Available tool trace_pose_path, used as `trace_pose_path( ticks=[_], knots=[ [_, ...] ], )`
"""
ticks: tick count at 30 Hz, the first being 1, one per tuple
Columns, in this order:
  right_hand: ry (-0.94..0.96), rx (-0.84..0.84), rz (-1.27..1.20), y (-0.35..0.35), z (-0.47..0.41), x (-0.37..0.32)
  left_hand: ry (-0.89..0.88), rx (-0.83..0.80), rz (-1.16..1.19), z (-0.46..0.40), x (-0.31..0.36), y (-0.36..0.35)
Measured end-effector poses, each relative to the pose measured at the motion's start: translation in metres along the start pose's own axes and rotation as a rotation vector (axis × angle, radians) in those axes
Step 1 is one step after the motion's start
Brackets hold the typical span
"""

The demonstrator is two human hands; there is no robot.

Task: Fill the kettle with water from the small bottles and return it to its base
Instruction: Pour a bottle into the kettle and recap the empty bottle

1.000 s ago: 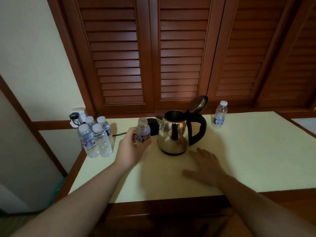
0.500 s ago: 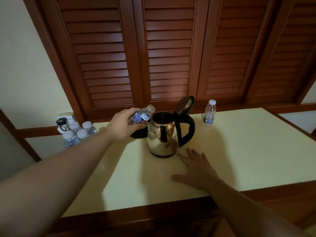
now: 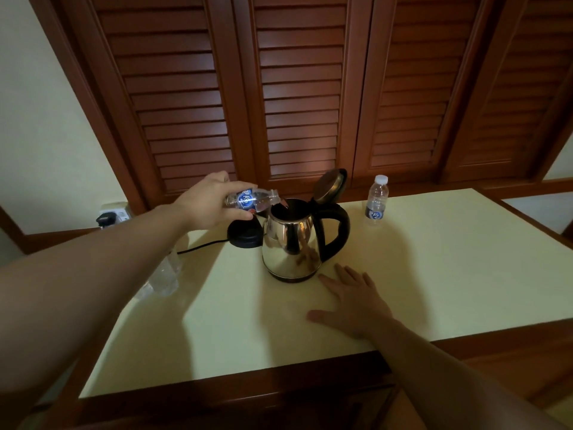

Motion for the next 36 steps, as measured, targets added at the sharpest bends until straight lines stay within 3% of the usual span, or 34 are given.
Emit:
trace_pose_path(
  ticks=[36],
  knots=[
    [-0.002, 0.03, -0.011, 0.001, 0.002, -0.001, -0.109, -0.174, -0.362, -0.02, 0.036, 0.046]
  ],
)
Point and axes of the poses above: each hand's wrist, its own z-axis away from the middle knuckle, its own y-axis out of the back of the hand, x = y × z, the point moved 6 cm from there along -z, towards the middle knuckle, and after that the axes turned 3 degrees about z, right-handed, at the moved point
